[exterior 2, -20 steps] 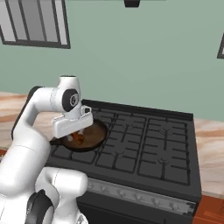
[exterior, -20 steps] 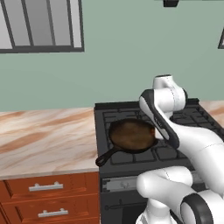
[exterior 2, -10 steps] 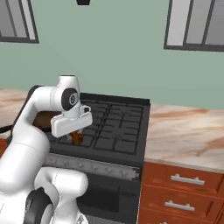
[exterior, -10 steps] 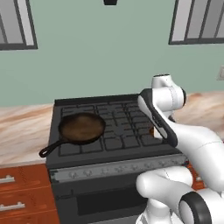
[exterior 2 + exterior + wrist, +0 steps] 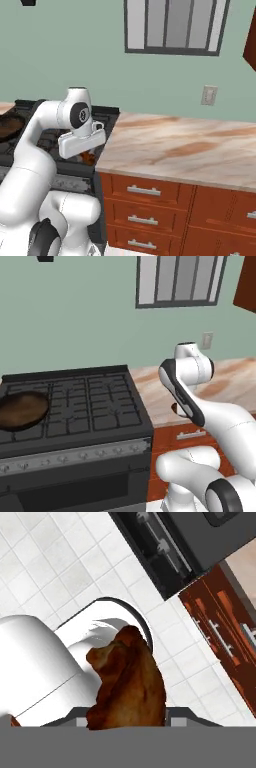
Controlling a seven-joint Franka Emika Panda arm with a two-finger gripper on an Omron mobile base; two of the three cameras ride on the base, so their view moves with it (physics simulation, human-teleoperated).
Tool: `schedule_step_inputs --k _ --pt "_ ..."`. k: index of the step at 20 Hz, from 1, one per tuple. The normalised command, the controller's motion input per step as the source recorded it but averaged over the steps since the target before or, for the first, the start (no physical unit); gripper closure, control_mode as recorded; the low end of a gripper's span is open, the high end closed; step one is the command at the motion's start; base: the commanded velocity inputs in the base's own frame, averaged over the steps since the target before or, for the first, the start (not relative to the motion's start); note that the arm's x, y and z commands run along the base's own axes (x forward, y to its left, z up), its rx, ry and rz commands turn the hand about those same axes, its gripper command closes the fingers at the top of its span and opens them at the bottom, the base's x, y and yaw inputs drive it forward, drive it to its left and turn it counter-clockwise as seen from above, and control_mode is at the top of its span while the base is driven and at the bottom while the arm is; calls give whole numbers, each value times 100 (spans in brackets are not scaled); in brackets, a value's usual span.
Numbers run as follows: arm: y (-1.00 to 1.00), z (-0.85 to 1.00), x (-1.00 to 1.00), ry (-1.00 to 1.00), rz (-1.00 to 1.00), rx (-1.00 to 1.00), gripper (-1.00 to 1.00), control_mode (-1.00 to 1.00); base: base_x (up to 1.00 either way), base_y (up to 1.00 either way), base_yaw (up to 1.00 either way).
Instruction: Take the chicken drumsticks from the pan and place one on each plate on the dining counter.
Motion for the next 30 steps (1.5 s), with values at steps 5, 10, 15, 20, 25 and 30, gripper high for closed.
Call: schedule_step_inputs --k 5,10,15,20,25,30 --pt "0 0 0 0 0 0 100 100 1 -100 0" --pt "0 0 0 0 0 0 100 100 0 -100 0" --pt "0 0 0 0 0 0 100 100 0 -87 0" --pt "0 0 0 0 0 0 100 100 -4 -71 0" --pt "0 0 0 0 0 0 100 100 -71 -43 0" --pt "0 0 0 0 0 0 100 100 -100 -10 0"
